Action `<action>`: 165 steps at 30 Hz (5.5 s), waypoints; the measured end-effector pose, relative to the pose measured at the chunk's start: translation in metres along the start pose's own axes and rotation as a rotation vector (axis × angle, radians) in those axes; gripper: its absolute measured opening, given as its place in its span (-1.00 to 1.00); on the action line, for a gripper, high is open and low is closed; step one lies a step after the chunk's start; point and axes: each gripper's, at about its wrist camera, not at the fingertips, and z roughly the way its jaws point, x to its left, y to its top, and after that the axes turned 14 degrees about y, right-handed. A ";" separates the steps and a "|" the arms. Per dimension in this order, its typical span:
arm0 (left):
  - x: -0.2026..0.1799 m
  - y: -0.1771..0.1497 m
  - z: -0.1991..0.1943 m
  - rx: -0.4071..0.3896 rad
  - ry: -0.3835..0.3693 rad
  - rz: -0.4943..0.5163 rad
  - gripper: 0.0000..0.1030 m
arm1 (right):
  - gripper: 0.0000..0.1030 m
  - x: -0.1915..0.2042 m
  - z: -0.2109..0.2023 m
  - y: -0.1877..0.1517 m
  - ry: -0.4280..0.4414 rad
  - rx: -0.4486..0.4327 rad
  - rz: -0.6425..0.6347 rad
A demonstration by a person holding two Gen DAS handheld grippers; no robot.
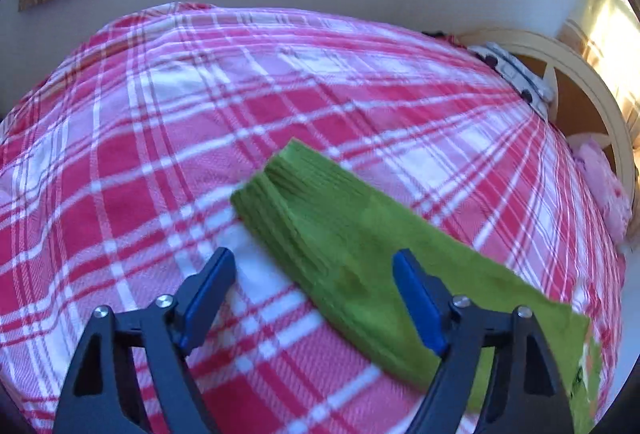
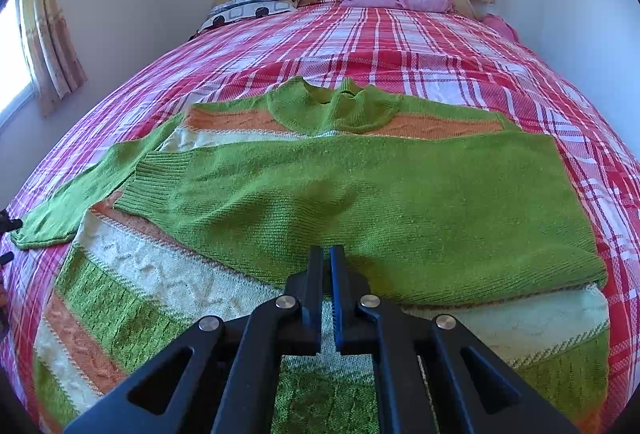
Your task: Fold small clothes
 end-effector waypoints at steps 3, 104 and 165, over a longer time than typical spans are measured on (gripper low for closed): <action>-0.006 0.002 0.003 -0.019 -0.023 0.012 0.36 | -0.94 -0.001 0.001 -0.001 0.001 -0.001 0.001; -0.134 -0.192 -0.122 0.078 -0.435 0.417 0.69 | -0.93 0.047 -0.090 0.114 -0.064 -0.271 -0.186; -0.174 -0.195 -0.179 -0.263 -0.245 0.719 1.00 | -0.60 -0.019 -0.122 -0.029 -0.051 -0.127 -0.074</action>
